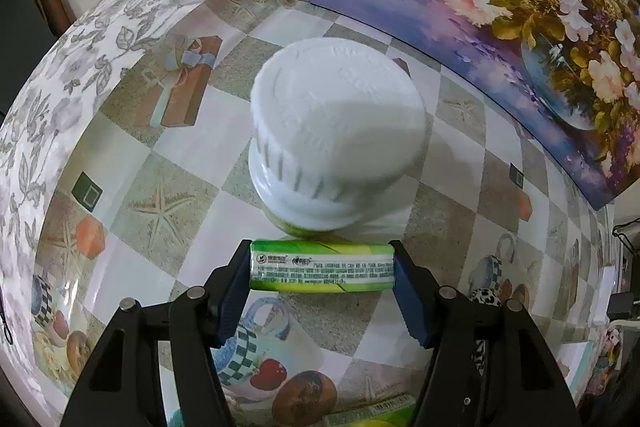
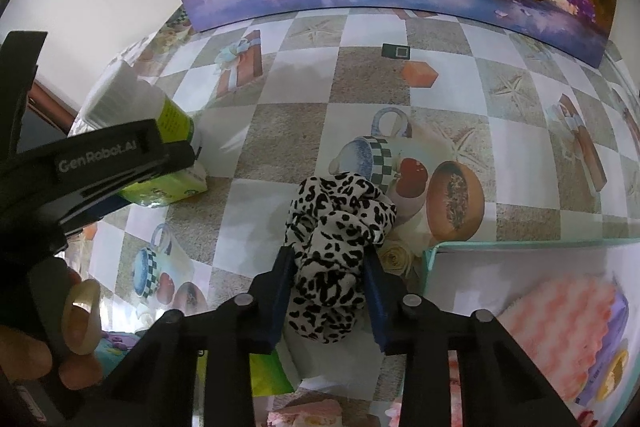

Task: Organize soft objects
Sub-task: 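Lift and carry the gum pack and leopard scrunchie over the tray with both tools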

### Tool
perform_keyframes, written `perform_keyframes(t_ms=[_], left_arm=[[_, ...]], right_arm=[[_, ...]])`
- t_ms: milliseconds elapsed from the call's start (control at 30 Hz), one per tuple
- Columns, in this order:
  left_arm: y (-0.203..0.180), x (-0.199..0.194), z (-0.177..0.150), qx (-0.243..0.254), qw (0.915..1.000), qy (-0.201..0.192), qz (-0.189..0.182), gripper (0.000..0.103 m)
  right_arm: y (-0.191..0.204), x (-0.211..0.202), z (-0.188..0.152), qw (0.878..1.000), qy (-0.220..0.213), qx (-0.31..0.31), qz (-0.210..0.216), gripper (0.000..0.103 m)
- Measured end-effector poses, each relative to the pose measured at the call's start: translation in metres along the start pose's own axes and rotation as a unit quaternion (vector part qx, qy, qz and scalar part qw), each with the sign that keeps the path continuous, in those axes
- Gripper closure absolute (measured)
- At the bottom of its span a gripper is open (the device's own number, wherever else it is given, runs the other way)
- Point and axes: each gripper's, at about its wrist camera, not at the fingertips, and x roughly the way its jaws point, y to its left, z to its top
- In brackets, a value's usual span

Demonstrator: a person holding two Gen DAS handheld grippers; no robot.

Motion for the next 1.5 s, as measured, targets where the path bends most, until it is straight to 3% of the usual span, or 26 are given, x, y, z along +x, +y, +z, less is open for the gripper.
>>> perform_keyframes(t_ms=[500, 767, 1500], left_arm=[[-0.007, -0.046, -0.014, 0.009, 0.9995, -0.022, -0.022, 0.036], [-0.010, -0.102, -0.024, 0.029, 0.9968, -0.069, -0.026, 0.036], [-0.021, -0.192, -0.103, 0.091, 0.9817, -0.149, -0.075, 0.036]], right_arm=[[-0.004, -0.032, -0.005, 0.999, -0.028, 0.017, 0.017, 0.076], [-0.010, -0.081, -0.008, 0.997, -0.067, 0.031, 0.015, 0.076], [-0.059, -0.204, -0.063, 0.980, -0.175, 0.090, -0.018, 0.076]])
